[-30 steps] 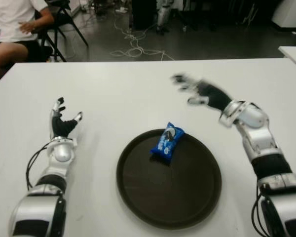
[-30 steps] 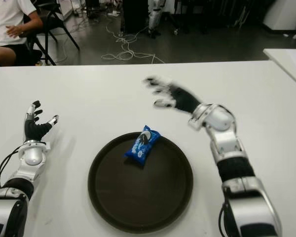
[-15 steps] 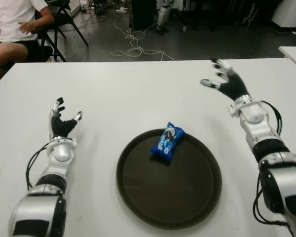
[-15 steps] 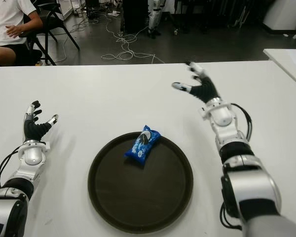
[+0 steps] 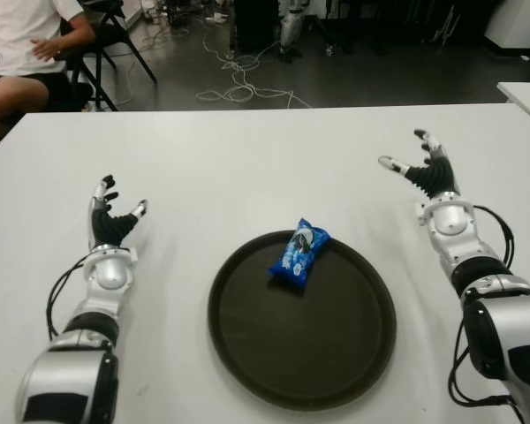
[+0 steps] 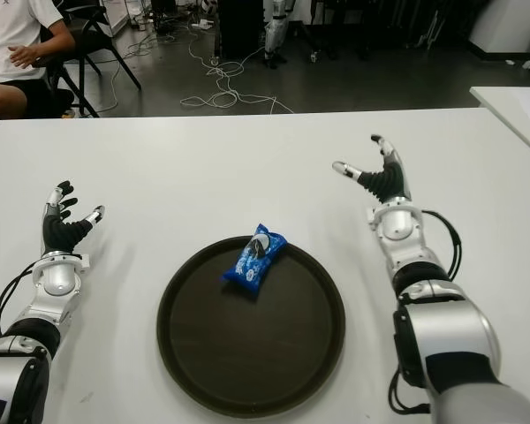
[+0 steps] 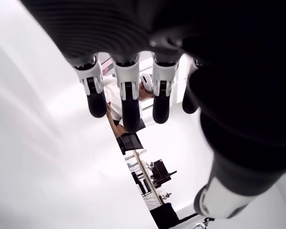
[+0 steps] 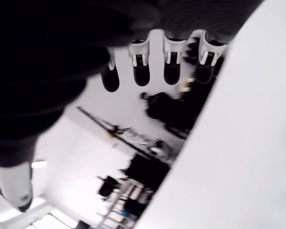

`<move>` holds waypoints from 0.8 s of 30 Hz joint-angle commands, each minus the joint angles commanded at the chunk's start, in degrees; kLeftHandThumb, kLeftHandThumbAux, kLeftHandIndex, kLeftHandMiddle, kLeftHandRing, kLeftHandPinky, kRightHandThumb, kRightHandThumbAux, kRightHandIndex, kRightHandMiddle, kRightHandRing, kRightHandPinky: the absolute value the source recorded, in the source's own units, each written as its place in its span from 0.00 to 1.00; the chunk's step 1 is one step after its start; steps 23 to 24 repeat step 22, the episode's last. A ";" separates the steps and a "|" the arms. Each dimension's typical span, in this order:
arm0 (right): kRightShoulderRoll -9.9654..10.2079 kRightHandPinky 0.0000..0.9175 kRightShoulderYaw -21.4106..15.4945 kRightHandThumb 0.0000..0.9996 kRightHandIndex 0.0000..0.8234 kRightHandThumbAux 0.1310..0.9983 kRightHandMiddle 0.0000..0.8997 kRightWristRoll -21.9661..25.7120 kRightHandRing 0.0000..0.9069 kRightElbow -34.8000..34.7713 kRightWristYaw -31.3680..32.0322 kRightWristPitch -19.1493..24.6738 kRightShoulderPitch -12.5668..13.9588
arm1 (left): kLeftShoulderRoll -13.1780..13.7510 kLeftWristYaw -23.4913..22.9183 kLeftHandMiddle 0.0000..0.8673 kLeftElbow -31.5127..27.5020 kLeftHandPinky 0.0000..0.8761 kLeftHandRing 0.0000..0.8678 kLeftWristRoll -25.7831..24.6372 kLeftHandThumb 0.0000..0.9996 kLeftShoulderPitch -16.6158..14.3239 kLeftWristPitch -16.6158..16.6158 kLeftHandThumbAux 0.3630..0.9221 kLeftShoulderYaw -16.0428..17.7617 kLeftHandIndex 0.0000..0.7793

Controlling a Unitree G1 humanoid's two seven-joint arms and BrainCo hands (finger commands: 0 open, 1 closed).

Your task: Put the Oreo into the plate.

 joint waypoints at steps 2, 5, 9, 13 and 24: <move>-0.35 0.00 -0.87 0.00 0.03 0.53 0.00 0.41 0.00 0.09 0.06 1.04 -0.12 | -0.04 0.11 0.17 -0.03 0.12 0.16 0.00 0.02 0.00 0.07 0.75 0.03 0.13; -0.50 0.00 -2.04 0.00 0.04 0.52 0.00 1.02 0.00 0.21 0.31 2.37 -0.46 | -0.10 0.36 0.17 -0.07 0.12 0.16 0.12 0.02 -0.08 0.19 0.75 -0.02 0.13; -0.64 0.00 -4.29 0.00 0.05 0.51 0.00 2.54 0.00 0.61 1.57 4.17 -0.13 | -0.20 0.37 0.17 -0.03 0.11 0.15 0.12 0.02 -0.15 0.30 0.74 0.00 0.12; -0.65 0.00 -5.23 0.00 0.05 0.52 0.00 2.66 0.00 0.76 2.19 6.12 -0.18 | -0.21 0.34 0.16 -0.01 0.11 0.14 0.12 0.02 -0.12 0.29 0.75 0.01 0.11; -0.44 0.00 -5.24 0.00 0.06 0.53 0.02 1.95 0.01 0.73 2.43 9.78 -1.12 | -0.09 0.09 0.15 -0.01 0.11 0.13 0.12 0.01 -0.13 0.22 0.74 -0.01 0.10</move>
